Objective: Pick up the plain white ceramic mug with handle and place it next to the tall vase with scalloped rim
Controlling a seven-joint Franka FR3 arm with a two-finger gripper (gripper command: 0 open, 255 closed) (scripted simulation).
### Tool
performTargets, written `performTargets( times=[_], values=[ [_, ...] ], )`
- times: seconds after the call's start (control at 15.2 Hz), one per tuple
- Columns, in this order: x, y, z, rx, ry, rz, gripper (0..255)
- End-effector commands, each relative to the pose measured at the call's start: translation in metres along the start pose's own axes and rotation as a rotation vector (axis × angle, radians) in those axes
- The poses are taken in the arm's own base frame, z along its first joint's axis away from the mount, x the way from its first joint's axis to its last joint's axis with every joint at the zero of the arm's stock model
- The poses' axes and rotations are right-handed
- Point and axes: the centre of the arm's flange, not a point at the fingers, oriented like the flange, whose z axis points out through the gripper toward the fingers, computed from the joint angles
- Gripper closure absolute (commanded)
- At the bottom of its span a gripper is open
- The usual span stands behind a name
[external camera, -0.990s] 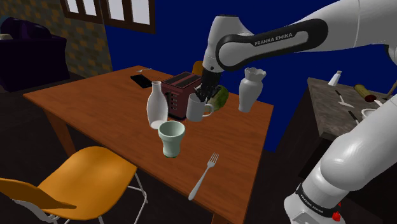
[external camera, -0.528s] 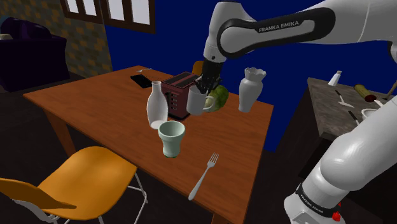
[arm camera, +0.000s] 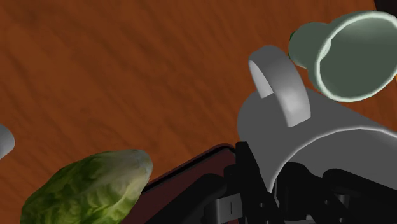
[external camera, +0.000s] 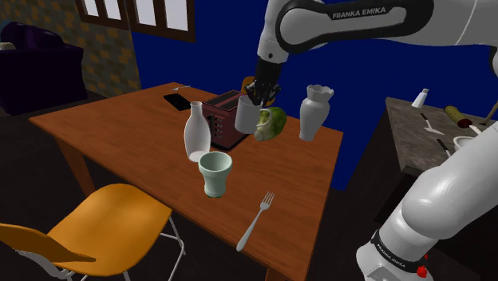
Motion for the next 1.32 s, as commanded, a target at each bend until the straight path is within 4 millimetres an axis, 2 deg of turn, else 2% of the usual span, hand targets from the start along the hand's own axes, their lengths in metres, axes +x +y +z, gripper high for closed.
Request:
performTargets(
  times=[0.0, 1.25],
  values=[
    [0.001, 0.0, -0.011, 0.0, 0.0, 0.0, 255],
    [0.015, -0.003, -0.11, 0.0, 0.0, 0.0, 255]
  ],
)
